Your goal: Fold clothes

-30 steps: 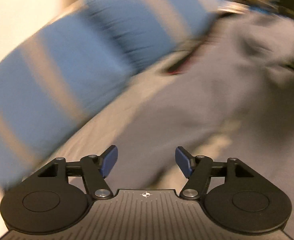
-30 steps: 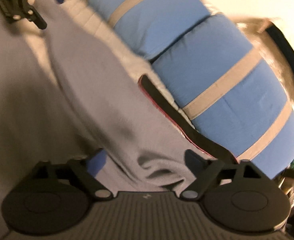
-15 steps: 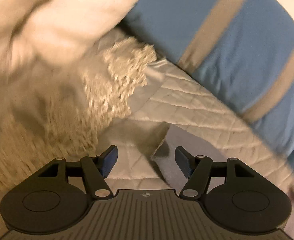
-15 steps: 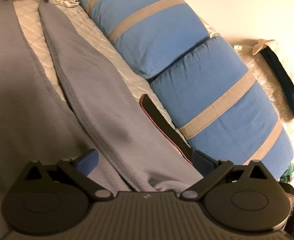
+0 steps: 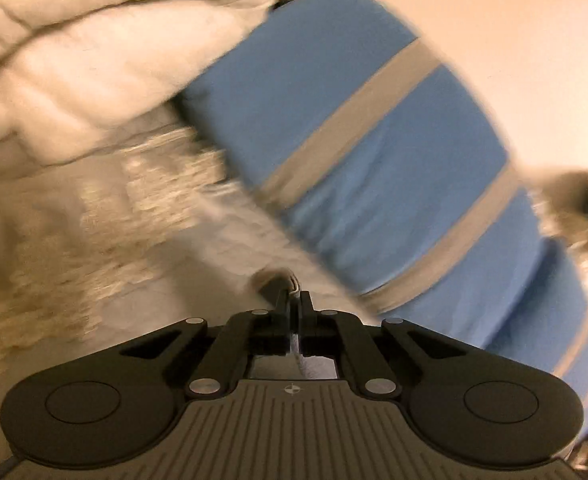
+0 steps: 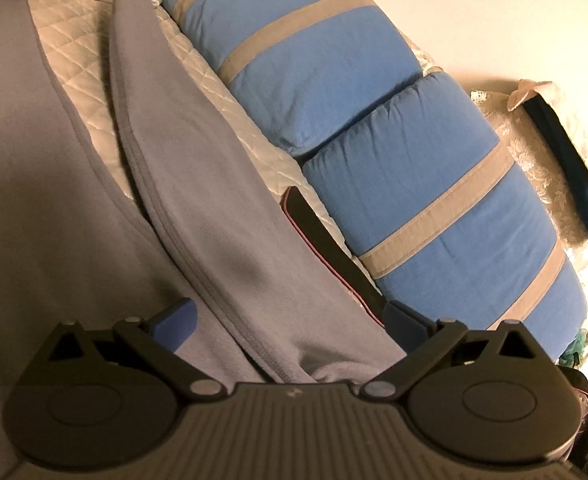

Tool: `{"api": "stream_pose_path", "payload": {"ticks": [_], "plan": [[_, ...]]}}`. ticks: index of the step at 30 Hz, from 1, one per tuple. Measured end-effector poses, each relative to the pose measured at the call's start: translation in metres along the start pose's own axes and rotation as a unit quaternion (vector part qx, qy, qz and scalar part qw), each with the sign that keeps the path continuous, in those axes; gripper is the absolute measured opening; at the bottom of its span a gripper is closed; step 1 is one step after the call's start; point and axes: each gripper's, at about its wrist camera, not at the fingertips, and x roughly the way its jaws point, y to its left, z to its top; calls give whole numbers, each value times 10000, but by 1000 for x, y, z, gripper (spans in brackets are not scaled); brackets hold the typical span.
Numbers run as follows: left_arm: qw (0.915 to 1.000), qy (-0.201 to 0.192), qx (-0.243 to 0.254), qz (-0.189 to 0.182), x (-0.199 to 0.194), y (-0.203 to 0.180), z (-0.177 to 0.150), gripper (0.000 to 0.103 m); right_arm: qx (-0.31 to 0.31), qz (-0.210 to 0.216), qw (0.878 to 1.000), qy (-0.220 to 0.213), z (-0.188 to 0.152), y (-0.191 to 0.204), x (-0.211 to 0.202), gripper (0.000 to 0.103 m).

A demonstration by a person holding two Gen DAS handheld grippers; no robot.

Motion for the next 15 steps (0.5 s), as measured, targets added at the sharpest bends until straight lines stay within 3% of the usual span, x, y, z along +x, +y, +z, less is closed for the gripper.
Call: {"api": "stream_pose_path", "payload": {"ticks": [2, 4, 10, 15], "plan": [[9974, 394, -103, 596, 8, 6, -6, 3, -19, -10, 10000, -6, 0, 0, 0, 103], [9926, 714, -214, 956, 17, 14, -12, 3, -38, -19, 10000, -11, -1, 1, -1, 103], [9828, 1169, -433, 1366, 14, 22, -15, 3, -31, -25, 10000, -12, 0, 0, -1, 103], [9733, 1465, -32, 1765, 27, 15, -15, 7, -39, -24, 10000, -13, 0, 0, -1, 103]]}}
